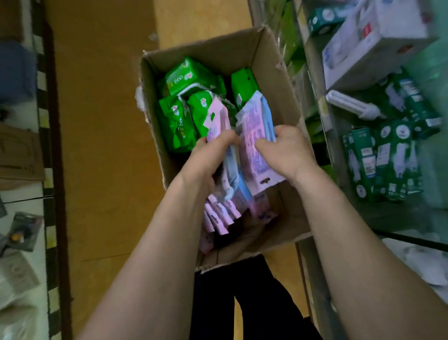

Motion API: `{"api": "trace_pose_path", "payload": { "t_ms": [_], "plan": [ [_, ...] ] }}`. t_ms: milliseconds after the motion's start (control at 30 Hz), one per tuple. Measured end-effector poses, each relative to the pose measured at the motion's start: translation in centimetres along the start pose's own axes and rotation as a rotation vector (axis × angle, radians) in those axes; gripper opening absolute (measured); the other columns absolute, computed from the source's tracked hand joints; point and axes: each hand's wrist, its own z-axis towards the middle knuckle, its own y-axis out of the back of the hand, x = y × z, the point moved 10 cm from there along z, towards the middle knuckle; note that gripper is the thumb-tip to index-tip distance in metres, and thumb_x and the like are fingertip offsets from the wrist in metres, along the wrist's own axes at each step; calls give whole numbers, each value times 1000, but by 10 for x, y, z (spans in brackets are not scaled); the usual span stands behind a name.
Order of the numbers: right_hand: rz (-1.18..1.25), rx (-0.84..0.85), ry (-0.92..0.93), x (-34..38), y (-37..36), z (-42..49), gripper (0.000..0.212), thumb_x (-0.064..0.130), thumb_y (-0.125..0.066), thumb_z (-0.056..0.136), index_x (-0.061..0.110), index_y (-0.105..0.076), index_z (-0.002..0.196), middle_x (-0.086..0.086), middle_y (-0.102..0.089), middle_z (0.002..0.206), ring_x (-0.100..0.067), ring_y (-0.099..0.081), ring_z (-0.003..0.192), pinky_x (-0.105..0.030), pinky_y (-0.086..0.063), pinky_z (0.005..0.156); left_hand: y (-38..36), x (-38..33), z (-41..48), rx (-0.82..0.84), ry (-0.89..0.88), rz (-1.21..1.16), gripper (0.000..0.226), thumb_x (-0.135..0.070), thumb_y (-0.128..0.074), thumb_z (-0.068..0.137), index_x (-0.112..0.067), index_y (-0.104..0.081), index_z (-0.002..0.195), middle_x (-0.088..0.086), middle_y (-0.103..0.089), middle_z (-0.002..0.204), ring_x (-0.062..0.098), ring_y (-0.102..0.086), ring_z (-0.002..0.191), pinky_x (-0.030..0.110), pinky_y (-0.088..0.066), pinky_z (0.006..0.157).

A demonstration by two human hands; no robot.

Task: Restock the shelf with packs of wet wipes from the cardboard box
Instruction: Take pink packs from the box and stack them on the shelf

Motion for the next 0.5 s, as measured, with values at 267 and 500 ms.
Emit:
{"api": "trace_pose_path", "payload": {
  "t_ms": [267,500],
  "plan": [
    [73,-76,338,131,47,-69,32,35,-53,71,12,-66,89,-6,-67,82,-32,-64,81,-44,-54,72,36,-73,-93,-125,-193,-263,37,-30,-71,71,-11,-60,101,5,-63,73,16,-60,50,20,-45,52],
    [1,-4,664,239,49,-151,21,30,-55,83,16,-65,95,-3,-65,83,-27,-60,81,-34,-48,69,106,-104,-203,-293,-391,-448,44,-24,-68,83,-7,-56,122,5,-59,73,7,-55,33,14,-40,36]
  ]
}}
